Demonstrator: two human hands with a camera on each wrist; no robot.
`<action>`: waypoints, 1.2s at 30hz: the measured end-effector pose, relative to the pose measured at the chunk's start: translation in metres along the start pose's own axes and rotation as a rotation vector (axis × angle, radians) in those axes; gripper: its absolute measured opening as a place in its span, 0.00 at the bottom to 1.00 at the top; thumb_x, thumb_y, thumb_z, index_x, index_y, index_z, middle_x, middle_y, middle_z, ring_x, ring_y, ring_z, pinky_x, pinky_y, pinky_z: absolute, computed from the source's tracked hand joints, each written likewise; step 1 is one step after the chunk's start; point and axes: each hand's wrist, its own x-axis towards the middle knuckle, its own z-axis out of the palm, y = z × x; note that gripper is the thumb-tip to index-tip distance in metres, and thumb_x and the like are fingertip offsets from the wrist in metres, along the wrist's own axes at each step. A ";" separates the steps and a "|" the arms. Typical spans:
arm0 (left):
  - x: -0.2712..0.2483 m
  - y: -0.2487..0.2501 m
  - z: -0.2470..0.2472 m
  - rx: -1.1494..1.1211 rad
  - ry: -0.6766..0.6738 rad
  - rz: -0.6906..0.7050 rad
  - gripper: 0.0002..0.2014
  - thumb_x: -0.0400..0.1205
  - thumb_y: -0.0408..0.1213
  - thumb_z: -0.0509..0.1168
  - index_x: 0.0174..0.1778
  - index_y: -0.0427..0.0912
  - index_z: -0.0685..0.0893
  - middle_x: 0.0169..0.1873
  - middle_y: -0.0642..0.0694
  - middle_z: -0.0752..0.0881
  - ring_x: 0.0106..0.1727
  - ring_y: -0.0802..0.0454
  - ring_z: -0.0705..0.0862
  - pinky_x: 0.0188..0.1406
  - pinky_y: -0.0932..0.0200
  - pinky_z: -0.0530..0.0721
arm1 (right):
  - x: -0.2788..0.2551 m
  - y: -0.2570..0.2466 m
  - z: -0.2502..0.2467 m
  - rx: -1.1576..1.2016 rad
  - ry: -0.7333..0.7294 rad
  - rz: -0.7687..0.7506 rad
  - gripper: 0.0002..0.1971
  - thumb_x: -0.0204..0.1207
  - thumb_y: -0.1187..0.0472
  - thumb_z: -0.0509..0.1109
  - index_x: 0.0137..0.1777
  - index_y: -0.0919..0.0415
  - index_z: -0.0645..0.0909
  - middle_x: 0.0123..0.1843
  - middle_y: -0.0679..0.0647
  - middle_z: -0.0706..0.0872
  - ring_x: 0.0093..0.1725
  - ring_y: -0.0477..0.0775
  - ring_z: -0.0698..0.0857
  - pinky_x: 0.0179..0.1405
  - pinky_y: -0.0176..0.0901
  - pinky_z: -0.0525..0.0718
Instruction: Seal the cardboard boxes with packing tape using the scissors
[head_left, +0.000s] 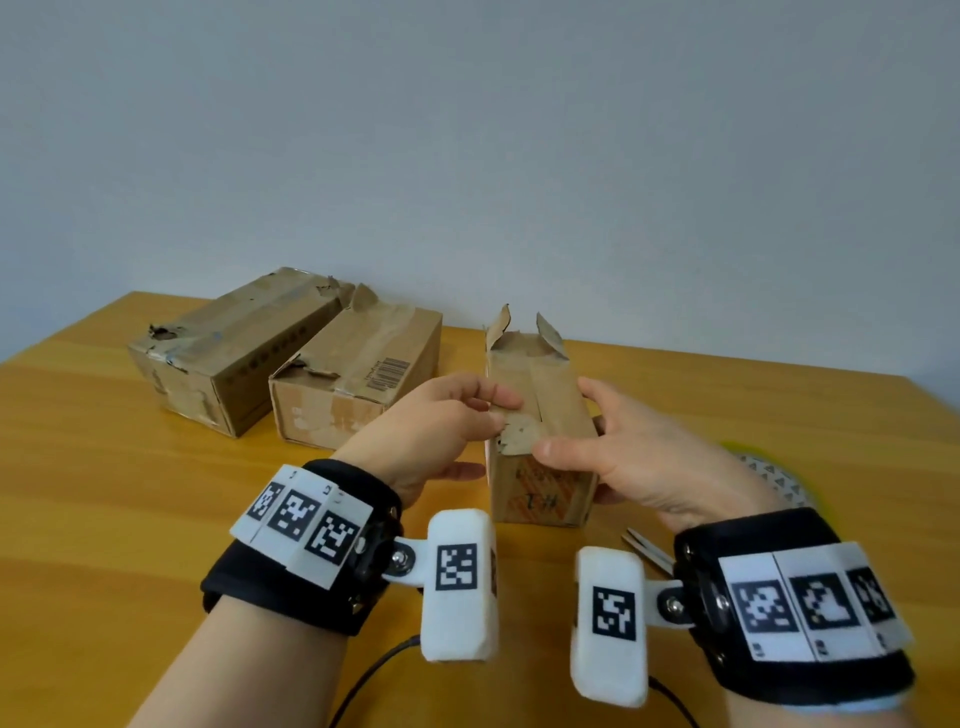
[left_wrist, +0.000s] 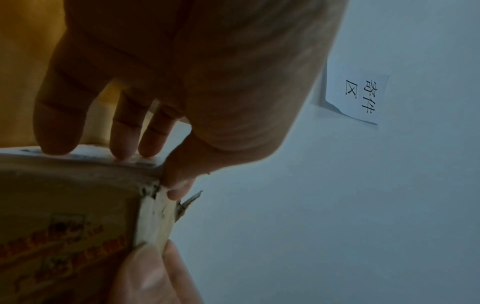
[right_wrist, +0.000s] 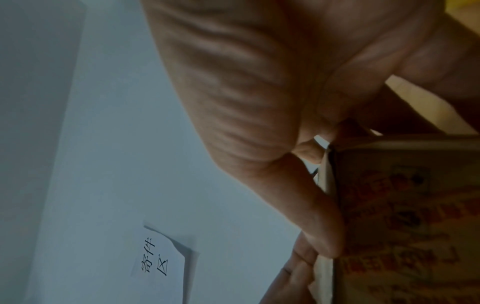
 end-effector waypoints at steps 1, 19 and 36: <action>0.000 0.001 0.002 0.012 -0.002 0.002 0.08 0.84 0.36 0.66 0.58 0.48 0.86 0.59 0.42 0.87 0.62 0.43 0.85 0.60 0.41 0.84 | 0.000 0.000 0.000 0.007 0.001 0.003 0.32 0.74 0.57 0.81 0.73 0.41 0.69 0.57 0.45 0.88 0.54 0.46 0.89 0.41 0.39 0.83; 0.002 -0.001 0.012 0.031 0.008 0.021 0.13 0.81 0.34 0.71 0.61 0.48 0.81 0.47 0.53 0.81 0.46 0.53 0.84 0.45 0.54 0.83 | 0.017 0.004 0.017 -0.014 0.182 0.083 0.33 0.80 0.48 0.73 0.81 0.46 0.62 0.60 0.50 0.86 0.55 0.53 0.88 0.53 0.53 0.88; 0.002 -0.001 0.004 -0.059 -0.055 -0.001 0.10 0.88 0.42 0.60 0.61 0.47 0.82 0.49 0.48 0.85 0.52 0.52 0.82 0.45 0.53 0.81 | 0.012 0.000 0.016 0.028 0.145 0.082 0.27 0.85 0.45 0.66 0.81 0.45 0.62 0.59 0.48 0.87 0.56 0.50 0.87 0.60 0.56 0.86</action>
